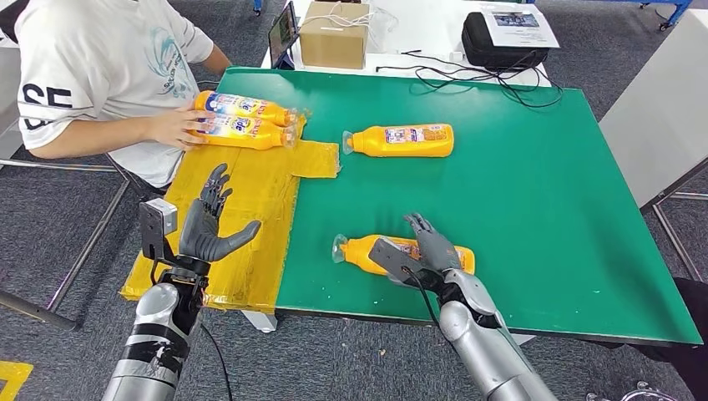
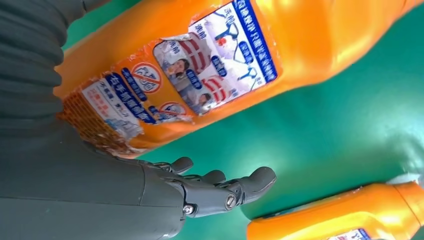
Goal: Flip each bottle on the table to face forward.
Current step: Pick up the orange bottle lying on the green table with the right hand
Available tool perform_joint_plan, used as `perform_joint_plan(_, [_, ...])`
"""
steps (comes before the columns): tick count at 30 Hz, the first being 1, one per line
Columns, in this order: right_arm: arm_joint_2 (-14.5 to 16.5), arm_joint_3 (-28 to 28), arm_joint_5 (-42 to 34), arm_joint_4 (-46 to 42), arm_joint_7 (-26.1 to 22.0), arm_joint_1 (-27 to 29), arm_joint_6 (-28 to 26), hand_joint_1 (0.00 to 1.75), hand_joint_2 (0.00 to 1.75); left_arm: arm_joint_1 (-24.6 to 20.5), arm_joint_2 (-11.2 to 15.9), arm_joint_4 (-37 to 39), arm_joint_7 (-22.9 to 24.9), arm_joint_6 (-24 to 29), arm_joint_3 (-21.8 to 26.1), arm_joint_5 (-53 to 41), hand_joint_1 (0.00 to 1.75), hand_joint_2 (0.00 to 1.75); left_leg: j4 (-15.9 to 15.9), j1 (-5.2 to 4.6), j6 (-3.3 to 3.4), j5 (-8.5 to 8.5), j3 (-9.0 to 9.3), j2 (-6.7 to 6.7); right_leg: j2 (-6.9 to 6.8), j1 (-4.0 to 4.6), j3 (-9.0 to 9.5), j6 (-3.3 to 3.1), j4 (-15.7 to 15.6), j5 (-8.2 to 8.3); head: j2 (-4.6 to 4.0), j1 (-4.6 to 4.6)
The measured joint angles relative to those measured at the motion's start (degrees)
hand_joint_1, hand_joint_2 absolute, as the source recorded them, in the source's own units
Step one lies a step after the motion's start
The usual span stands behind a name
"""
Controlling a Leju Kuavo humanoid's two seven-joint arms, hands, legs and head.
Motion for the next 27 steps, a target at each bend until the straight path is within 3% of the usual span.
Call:
perform_joint_plan(23, [-6.46, 3.22, 2.96, 5.71, 0.45, -5.4, 5.99, 0.0, 1.75, -0.28, 1.15, 0.15, 0.36, -2.5, 1.74, 2.48, 0.0, 1.75, 0.02, -0.02, 0.04, 0.04, 0.02, -0.07, -0.07, -0.03, 0.07, 0.02, -0.01, 0.02, 0.0, 0.02])
perform_joint_plan(24, [-6.65, 3.33, 2.97, 5.82, 0.45, -5.49, 6.04, 0.17, 1.75, -0.28, 1.17, 0.18, 0.36, -2.5, 1.77, 2.5, 0.0, 1.75, 0.02, -0.02, 0.04, 0.04, 0.02, -0.07, -0.07, -0.03, 0.07, 0.02, -0.01, 0.02, 0.0, 0.01])
perform_joint_plan(27, [-7.14, 3.77, 3.04, 5.98, 0.52, -5.71, 6.43, 1.46, 1.75, -0.28, 1.22, 0.24, 0.35, -2.56, 1.82, 2.69, 0.0, 1.75, 0.02, -0.02, 0.04, 0.03, 0.03, -0.06, -0.06, -0.03, 0.07, 0.02, -0.01, 0.02, 0.0, 0.01])
